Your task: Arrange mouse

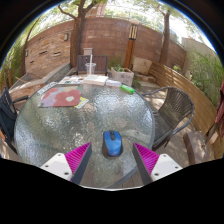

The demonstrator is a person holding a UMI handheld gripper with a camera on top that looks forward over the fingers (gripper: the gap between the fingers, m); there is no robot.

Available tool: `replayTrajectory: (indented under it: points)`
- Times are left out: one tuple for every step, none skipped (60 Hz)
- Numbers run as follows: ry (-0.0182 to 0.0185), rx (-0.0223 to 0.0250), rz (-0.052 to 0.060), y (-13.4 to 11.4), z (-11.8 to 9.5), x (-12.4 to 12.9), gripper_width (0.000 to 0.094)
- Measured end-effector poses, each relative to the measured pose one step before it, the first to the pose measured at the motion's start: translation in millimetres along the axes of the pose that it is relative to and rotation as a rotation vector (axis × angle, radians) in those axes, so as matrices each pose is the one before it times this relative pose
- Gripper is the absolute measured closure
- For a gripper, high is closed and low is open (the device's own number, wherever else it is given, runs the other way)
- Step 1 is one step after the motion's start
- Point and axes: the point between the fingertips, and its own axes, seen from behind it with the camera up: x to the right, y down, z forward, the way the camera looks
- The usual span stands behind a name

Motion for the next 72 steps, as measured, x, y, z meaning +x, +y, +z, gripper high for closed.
replayTrajectory:
  points:
    - [-0.0057,0.00264,0.0033,-0.09,8.83,0.67,0.0094]
    - [-0.00456,0.00346,0.0036,-0.55,7.91,1.01,0.01]
    - [-0.00295,0.00311,0.003,0.69,7.5,1.46,0.0105]
    - [-0.00255,0.00136,0.0037,-0.96,8.09,0.51,0.0113]
    - [-0.00318,-0.00224,0.0021,0.98,6.14,0.95,0.0117]
    - [-0.00349,-0.00444,0.0013,0.98,6.25,0.38,0.012]
    - [-0.00401,-0.00552,0.0012,1.09,5.62,0.49,0.0121]
    - [-0.00453,-0.00527,0.002,0.67,4.82,0.41,0.0129]
    - [-0.00605,-0.00384,0.0034,0.33,4.37,-0.48,0.0137]
    - [-0.00617,-0.00177,0.0041,-0.44,3.84,-0.39,0.0148]
    - [-0.00503,-0.00109,0.0047,-0.27,3.77,-0.45,0.0159]
    - [-0.00336,0.00007,0.0039,0.95,4.85,-0.57,0.0173]
    - [-0.00421,-0.00462,0.0032,0.69,2.36,-0.84,0.0193]
    - [-0.00435,-0.00553,0.0028,0.62,2.45,-0.05,0.0215]
    - [-0.00435,-0.00473,0.0023,0.34,2.29,-0.64,0.0241]
    - [-0.00454,-0.00157,0.0028,0.21,2.2,0.35,0.0275]
    - [-0.00311,-0.00335,0.0003,0.89,2.82,-0.95,0.032]
    - [-0.00367,-0.00545,-0.0008,1.01,1.53,-0.61,0.0372]
    - [-0.00299,-0.00669,-0.0023,1.03,1.53,-0.42,0.0428]
    - [-0.00604,-0.0022,0.0011,-0.26,0.0,-1.1,0.0429]
    - [0.00337,0.00764,0.0014,-2.07,-0.45,0.51,0.043]
    - [0.00182,-0.00217,-0.0016,1.02,-0.28,-0.16,0.0447]
    - [-0.00046,-0.00193,-0.0052,0.28,-0.5,-0.48,0.045]
    - [0.00104,0.00205,-0.0057,-0.88,-0.36,-0.21,0.047]
    - [0.00022,-0.00205,-0.0046,0.36,-0.44,-0.37,0.0477]
    - [0.00279,-0.00275,-0.0001,0.19,1.67,-0.33,0.0492]
    - [0.00224,-0.00107,0.0034,0.23,0.48,-0.53,0.05]
    - [0.00334,-0.00487,0.0061,0.85,0.07,0.04,0.0517]
    - [0.0033,-0.0039,0.0067,0.11,0.2,0.03,0.0523]
    - [0.00465,-0.0044,0.0043,0.15,0.26,0.25,0.0539]
    - [0.00791,-0.0051,0.0028,0.13,0.24,0.46,0.0551]
    - [0.00808,-0.0033,-0.0007,-0.26,0.07,0.42,0.0555]
    - [0.00544,-0.00337,-0.0046,-1.05,-7.61,3.13,0.057]
    - [0.00872,0.00195,-0.0024,-0.26,1.29,-1.29,0.0578]
    - [0.0065,0.00218,-0.0027,-1.3,-0.59,0.02,0.0581]
    - [0.00766,0.00246,-0.0018,-1.95,-1.06,0.42,0.0583]
    - [0.00735,0.0031,-0.0016,-2.68,-1.66,0.51,0.0582]
    - [0.0096,0.00695,-0.0009,-4.27,-2.22,0.96,0.0582]
    - [0.01221,0.00928,-0.0009,-5.67,-2.59,1.54,0.0583]
    - [0.01317,0.00918,-0.0018,-6.23,-2.48,1.35,0.0581]
    - [0.01042,0.00649,-0.0037,-7.29,-5.64,2.4,0.0581]
    - [0.01538,0.0131,0.0005,-7.0,-3.51,1.35,0.0582]
    - [0.01793,0.01558,0.0034,-9.06,-3.19,2.46,0.0581]
    - [0.01668,0.01622,0.0055,-9.45,-3.01,2.36,0.0581]
    - [0.0102,0.01567,0.0055,-9.82,-2.96,1.0,0.0581]
    - [0.00582,0.01462,0.0064,-10.25,-3.15,0.26,0.0583]
    - [0.00832,0.01568,0.009,-11.03,-2.88,1.27,0.0582]
    - [0.01466,0.01539,0.0087,-14.65,-4.13,4.38,0.0582]
    - [0.00784,0.02037,0.0106,-10.96,-0.53,1.03,0.0583]
    - [0.00677,0.01727,0.0075,-12.23,-1.75,-0.54,0.0582]
    - [0.00411,0.01701,0.0056,-13.17,-1.66,-1.06,0.0582]
    - [0.00318,0.0196,0.0067,-14.06,-1.61,-1.71,0.0582]
    - [0.00286,0.0221,0.0071,-14.96,-1.14,-2.51,0.0581]
    - [0.0005,0.02039,0.0063,-14.97,-0.58,-2.91,0.0583]
    - [-0.00465,0.01129,-0.0003,-18.3,-1.82,0.54,0.0583]
    - [-0.0072,0.01706,0.0013,-14.47,0.39,-5.83,0.0583]
    - [-0.00885,0.02023,0.0009,-14.89,0.78,-6.68,0.0582]
    - [-0.00965,0.02244,0.0004,-14.55,1.87,-7.2,0.0582]
    - [-0.00504,0.0256,0.001,-10.47,2.77,-13.16,0.0583]
    - [-0.01579,0.01162,-0.0075,-15.31,2.81,-4.26,0.0583]
    - [-0.01388,0.01259,-0.0073,-10.47,3.81,-10.36,0.0584]
    - [-0.01482,0.01191,-0.0065,-9.41,4.32,-10.8,0.0585]
    - [-0.0162,0.01339,-0.0031,-9.09,5.1,-11.09,0.0584]
    - [-0.01781,0.01278,-0.0002,-8.2,5.79,-11.93,0.0584]
    - [-0.02049,0.00812,-0.0004,-5.98,6.07,-12.89,0.0584]
    - [-0.01645,0.00737,-0.0008,1.59,5.41,-22.23,0.0584]
    - [-0.02567,-0.01048,-0.0024,-10.04,7.28,-4.75,0.0586]
    - [-0.02278,-0.00262,0.0004,0.22,8.08,-14.66,0.0585]
    - [-0.02231,-0.0022,0.0021,1.55,8.38,-14.55,0.0585]
    - [-0.02319,-0.00286,0.0033,2.73,8.92,-14.53,0.0585]
    - [-0.02447,-0.00765,0.0008,4.48,9.04,-13.95,0.0585]
    - [-0.02105,-0.00669,-0.0004,14.36,16.44,-22.47,0.0586]
